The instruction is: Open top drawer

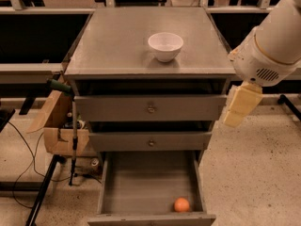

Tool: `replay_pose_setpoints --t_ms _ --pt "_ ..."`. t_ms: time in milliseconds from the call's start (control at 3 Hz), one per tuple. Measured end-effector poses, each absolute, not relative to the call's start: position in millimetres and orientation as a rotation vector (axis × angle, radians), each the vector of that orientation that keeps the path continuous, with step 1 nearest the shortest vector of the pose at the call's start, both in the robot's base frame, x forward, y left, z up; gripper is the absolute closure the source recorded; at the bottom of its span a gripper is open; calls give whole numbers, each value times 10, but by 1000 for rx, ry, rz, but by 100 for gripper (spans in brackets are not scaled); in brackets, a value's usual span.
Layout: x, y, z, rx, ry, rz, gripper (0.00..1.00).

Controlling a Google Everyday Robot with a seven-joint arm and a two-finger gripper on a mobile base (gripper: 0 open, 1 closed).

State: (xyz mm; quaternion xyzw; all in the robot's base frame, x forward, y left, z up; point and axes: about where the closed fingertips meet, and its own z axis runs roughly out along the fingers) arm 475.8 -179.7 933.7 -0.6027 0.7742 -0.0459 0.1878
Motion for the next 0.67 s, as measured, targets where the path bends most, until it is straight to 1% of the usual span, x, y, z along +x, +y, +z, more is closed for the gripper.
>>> replay_pose_setpoints --t_ms 667 --pt "4912 -1696 9041 -1679 2204 -96 0"
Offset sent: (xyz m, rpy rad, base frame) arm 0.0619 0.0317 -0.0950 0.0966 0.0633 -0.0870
